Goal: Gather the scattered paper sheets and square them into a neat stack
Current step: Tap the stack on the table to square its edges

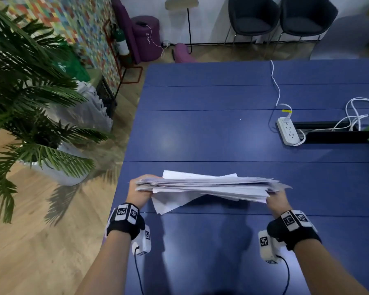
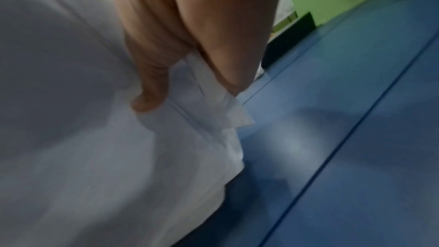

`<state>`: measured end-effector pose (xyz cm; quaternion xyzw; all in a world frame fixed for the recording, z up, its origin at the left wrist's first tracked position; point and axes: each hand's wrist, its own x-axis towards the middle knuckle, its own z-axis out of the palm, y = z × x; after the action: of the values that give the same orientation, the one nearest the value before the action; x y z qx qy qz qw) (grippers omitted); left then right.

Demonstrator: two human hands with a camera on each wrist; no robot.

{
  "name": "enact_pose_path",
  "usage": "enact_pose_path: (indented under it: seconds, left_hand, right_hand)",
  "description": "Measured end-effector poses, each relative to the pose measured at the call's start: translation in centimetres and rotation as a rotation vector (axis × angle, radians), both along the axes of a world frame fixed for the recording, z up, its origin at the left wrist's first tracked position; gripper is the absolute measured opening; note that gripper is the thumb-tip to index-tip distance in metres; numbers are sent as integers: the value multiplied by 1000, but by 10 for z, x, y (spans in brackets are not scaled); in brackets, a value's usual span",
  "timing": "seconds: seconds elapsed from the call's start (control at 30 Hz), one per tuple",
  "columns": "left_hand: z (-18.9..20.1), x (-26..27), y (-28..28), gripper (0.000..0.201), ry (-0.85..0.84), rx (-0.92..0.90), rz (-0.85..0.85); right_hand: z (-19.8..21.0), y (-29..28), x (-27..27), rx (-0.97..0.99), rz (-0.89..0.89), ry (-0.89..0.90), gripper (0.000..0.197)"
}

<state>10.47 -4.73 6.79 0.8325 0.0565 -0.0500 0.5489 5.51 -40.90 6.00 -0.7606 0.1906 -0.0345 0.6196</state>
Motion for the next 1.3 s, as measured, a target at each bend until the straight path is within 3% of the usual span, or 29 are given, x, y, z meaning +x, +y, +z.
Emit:
enact_pose_path:
  seconds: [0.03,0.13,0.23,0.3,0.37,0.53,0.67,0.77,0.87,1.07,1.3]
  left_hand:
    - [-7,2,1,36,0,30,44]
    - [2,6,-4,24,51,-106,259]
    - [30,11,-13,24,-89,-199,368]
    - [47,11,-22,19,-212,-255,373]
    - [46,8,-34,12,-226,-271,388]
    - [10,-1,-58,13,-43,-196,376]
    - [8,2,-56,9,-22,-238,396]
    - [20,3,-51,4,-66,-268,383]
    - [21,-6,-39,13,-86,-347,370]
    - [-1,-13,-31,34,106,-323,302]
    - [11,-2,-42,17,-12,-335,321]
  right_hand:
    - [1,6,3,-1,-33,-14,45]
    - [12,11,12,42,-117,-62,26]
    - [38,14,11,207,-151,-139,20]
    - [48,16,6,200,-113,-198,14]
    - [37,20,3,134,-109,-163,20]
    - [-14,32,4,-1,-202,-5,11]
    - [-5,35,21,-24,-266,-28,12]
    - [18,30,20,47,-238,-126,2]
    - [19,17,6,131,-178,-160,6]
    - [-15,9,-2,205,-103,9,36]
    - [6,24,12,327,-228,-115,30]
